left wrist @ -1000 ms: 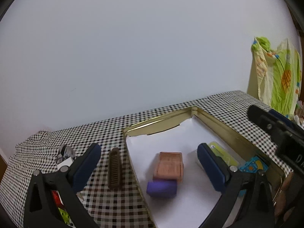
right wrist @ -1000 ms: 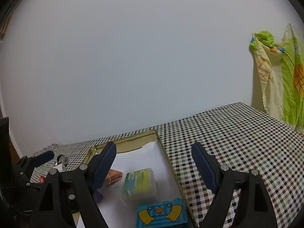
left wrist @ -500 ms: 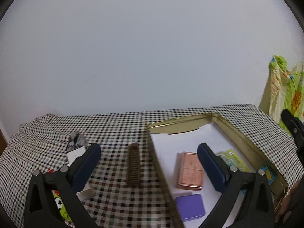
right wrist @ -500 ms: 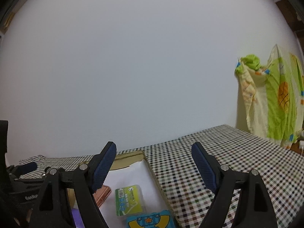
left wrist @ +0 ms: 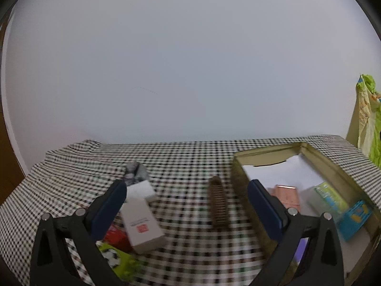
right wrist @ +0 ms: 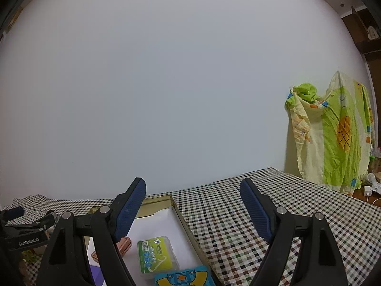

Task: Organize rigid objects
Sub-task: 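Withdraw both grippers from the tray toward the remaining objects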

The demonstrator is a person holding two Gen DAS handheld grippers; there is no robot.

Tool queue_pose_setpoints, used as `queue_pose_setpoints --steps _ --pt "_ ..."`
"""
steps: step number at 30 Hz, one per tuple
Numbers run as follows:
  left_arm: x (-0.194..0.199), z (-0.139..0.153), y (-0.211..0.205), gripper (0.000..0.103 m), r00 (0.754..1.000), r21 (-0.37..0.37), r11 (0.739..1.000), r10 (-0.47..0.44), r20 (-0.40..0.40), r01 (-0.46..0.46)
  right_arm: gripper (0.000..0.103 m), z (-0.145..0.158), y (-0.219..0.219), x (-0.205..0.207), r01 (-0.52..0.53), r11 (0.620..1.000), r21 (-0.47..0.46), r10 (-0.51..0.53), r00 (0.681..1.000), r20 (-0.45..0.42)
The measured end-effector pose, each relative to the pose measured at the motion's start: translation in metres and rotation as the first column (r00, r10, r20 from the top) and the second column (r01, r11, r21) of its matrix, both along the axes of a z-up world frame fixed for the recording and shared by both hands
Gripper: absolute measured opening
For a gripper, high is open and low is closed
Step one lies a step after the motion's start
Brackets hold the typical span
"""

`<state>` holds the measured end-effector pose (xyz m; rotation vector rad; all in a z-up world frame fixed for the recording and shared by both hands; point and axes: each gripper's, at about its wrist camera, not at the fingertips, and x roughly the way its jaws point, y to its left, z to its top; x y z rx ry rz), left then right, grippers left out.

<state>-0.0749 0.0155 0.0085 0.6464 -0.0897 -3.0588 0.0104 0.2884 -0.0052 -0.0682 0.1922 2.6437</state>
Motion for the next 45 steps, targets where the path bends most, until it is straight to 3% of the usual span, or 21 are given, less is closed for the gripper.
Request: queue_pose_setpoints --steps 2,7,16,22,26,32,37,45 --pt "-0.003 -0.001 -0.007 0.102 1.000 -0.020 1.000 0.007 0.001 -0.007 0.083 0.000 -0.003 -0.002 0.003 1.000 -0.009 -0.003 1.000 -0.004" --pt "-0.002 0.000 -0.027 0.102 1.000 0.021 1.000 0.023 -0.001 -0.023 0.083 -0.002 -0.018 -0.003 0.000 1.000 -0.020 0.000 1.000 0.003" --pt "0.002 0.001 -0.051 0.102 1.000 -0.037 0.999 0.020 -0.009 -0.020 0.083 -0.005 -0.061 -0.001 -0.013 1.000 -0.018 0.012 1.000 -0.019" --pt "-0.004 -0.001 -0.088 0.102 0.999 -0.046 0.998 0.051 0.004 -0.051 0.083 -0.006 -0.102 -0.015 -0.104 0.995 0.001 0.104 0.995 0.001" --pt "-0.011 -0.002 -0.125 0.102 0.994 -0.020 0.994 0.104 0.029 -0.104 0.083 -0.009 -0.125 -0.035 -0.185 0.982 -0.038 0.187 0.981 0.053" --pt "-0.017 -0.002 -0.165 0.102 0.984 -0.021 0.984 0.176 0.038 -0.176 0.083 -0.014 -0.161 -0.058 -0.283 0.957 -0.067 0.289 0.952 0.106" --pt "-0.020 -0.007 -0.186 0.102 0.975 0.001 0.978 0.207 0.074 -0.208 0.083 -0.020 -0.186 -0.084 -0.354 0.928 -0.112 0.370 0.908 0.195" --pt "-0.021 -0.010 -0.177 0.102 0.980 -0.055 0.983 0.178 0.090 -0.173 0.082 -0.032 -0.219 -0.130 -0.405 0.893 -0.195 0.448 0.834 0.321"
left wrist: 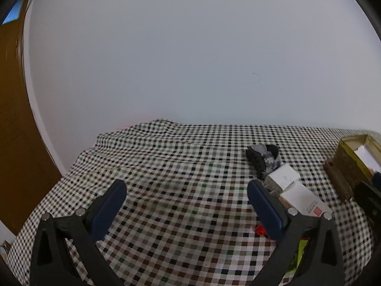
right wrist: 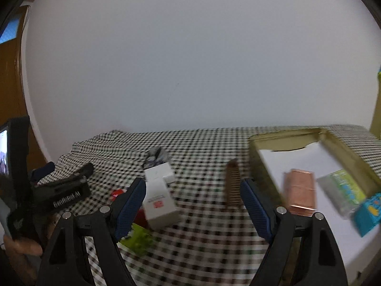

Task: Organize rigid objects
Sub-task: 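Grasp the brown comb with the right gripper and lift it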

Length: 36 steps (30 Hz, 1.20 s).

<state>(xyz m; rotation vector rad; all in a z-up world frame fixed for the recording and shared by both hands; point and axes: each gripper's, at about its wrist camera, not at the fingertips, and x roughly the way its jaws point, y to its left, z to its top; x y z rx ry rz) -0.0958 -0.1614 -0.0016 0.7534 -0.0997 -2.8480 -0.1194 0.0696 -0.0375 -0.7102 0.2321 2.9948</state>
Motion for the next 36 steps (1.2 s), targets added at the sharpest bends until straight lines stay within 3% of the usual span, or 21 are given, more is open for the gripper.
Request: queue_pose_setpoints --steps 5,9,14,18,23,27,36 --pt "0.001 0.001 0.001 0.102 1.000 -0.015 1.000 -0.009 0.000 0.009 0.050 -0.018 0.001 -0.029 -0.038 0.995 -0.096 0.049 0.992 0.117" --pt "0.002 0.002 0.003 0.102 1.000 -0.012 1.000 -0.022 0.004 0.023 0.051 -0.030 0.023 -0.039 -0.004 0.980 -0.199 0.039 0.984 0.175" --pt "0.004 0.003 0.004 0.102 0.999 -0.007 0.999 -0.050 0.010 0.050 0.047 -0.040 0.041 -0.047 0.038 0.973 -0.229 0.020 0.969 0.245" --pt "0.005 0.004 0.003 0.102 0.998 -0.005 0.998 -0.062 0.015 0.062 0.046 -0.037 0.037 -0.048 0.039 0.990 -0.134 -0.001 0.963 0.270" --pt "0.003 0.003 0.006 0.102 0.997 0.000 0.997 -0.075 0.026 0.075 0.046 -0.037 0.054 -0.064 0.091 0.989 -0.113 -0.056 0.959 0.277" --pt "0.003 0.003 0.008 0.103 0.995 -0.002 0.996 -0.091 0.030 0.091 0.047 -0.037 0.045 -0.080 0.087 0.996 -0.034 -0.073 0.951 0.301" --pt "0.002 0.002 0.012 0.103 0.994 -0.008 0.995 -0.099 0.036 0.099 0.049 -0.033 0.050 -0.097 0.043 0.998 -0.038 -0.030 0.952 0.305"
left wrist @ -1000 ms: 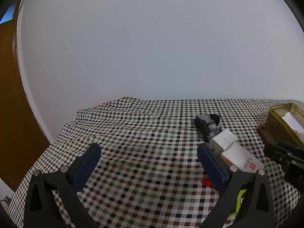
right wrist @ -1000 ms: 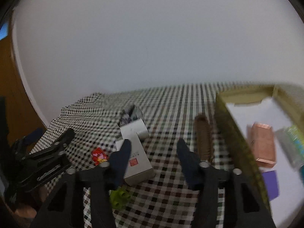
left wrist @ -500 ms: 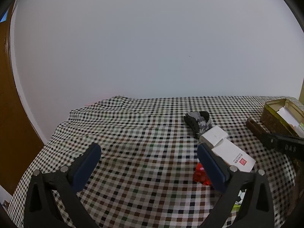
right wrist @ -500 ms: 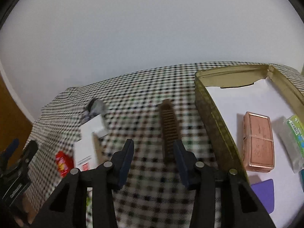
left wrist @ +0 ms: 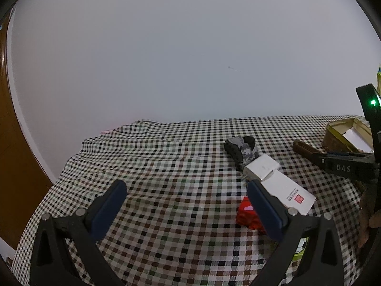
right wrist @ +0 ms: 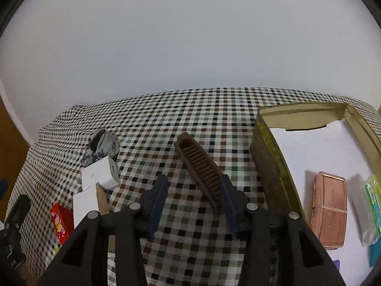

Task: Organize rigid objects
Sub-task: 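Grasp the brown comb with the right gripper and lift it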

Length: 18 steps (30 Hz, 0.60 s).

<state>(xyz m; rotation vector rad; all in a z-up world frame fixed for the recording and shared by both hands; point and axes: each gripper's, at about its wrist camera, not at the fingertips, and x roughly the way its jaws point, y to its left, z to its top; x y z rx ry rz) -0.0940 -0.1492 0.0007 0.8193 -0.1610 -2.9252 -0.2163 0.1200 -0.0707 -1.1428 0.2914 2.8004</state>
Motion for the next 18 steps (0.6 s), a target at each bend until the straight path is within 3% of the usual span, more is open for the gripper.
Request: queue_pose_setpoints --steps 7,11,18 --pt "0.000 0.002 -0.005 0.102 1.000 0.044 0.999 0.006 0.010 -0.006 0.050 0.009 0.000 -0.012 -0.014 0.999 0.038 0.014 1.000 -0.008" --pt "-0.002 0.000 -0.009 0.102 1.000 0.072 0.997 0.008 0.028 -0.010 0.063 0.017 -0.003 -0.010 -0.023 0.998 0.062 0.026 0.999 -0.046" --pt "-0.002 -0.002 -0.014 0.103 0.999 0.097 0.995 0.009 0.034 -0.012 0.063 0.005 -0.004 -0.042 -0.028 0.998 0.064 0.026 0.999 0.039"
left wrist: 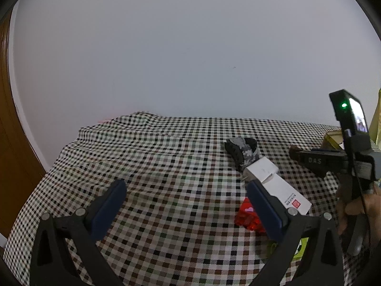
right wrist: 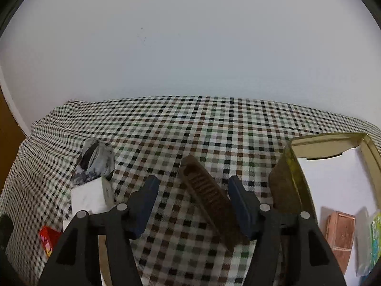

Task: Organize rigid objects
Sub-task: 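Grasp the brown comb with the right gripper and lift it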

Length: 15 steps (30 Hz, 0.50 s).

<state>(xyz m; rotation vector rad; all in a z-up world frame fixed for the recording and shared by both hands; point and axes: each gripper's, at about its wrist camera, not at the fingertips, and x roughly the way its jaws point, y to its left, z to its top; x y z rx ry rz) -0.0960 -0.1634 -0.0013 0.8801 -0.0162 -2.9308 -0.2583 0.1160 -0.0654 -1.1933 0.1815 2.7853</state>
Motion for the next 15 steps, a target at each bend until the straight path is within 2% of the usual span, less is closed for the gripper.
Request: queue_pose_setpoints --steps 3,6,7,9,10,13,15 --pt "-0.001 -0.002 -0.001 0.102 1.000 0.011 1.000 -0.001 0.020 0.001 0.061 -0.006 0.010 -0.005 0.023 0.999 -0.040 -0.021 0.999 0.046" --pt "-0.004 -0.004 -0.002 0.102 0.999 0.036 0.999 -0.015 0.042 0.013 0.056 -0.004 0.003 0.003 0.005 0.999 0.037 -0.008 0.997 0.083" --pt "-0.005 -0.004 -0.002 0.102 0.999 0.039 0.999 -0.019 0.045 0.018 0.051 -0.004 -0.002 0.007 -0.007 0.998 0.064 0.002 0.997 0.081" --pt "-0.006 -0.005 0.000 0.102 0.998 0.030 0.999 -0.028 0.048 0.027 0.038 0.000 -0.003 0.023 -0.025 0.998 0.058 0.021 0.997 0.077" --pt "-0.006 -0.005 0.002 0.102 0.998 0.025 0.999 -0.034 0.049 0.033 0.028 0.001 -0.004 0.025 -0.038 0.998 0.059 0.034 0.996 0.077" --pt "-0.004 -0.006 0.005 0.102 0.996 0.032 0.997 -0.076 0.057 0.074 0.028 -0.003 -0.005 0.040 -0.074 0.995 0.061 0.069 0.995 0.069" --pt "-0.001 -0.003 0.009 0.096 0.990 0.056 0.990 -0.132 0.057 0.129 0.028 -0.001 0.000 0.055 -0.102 0.994 -0.034 0.103 0.993 0.052"
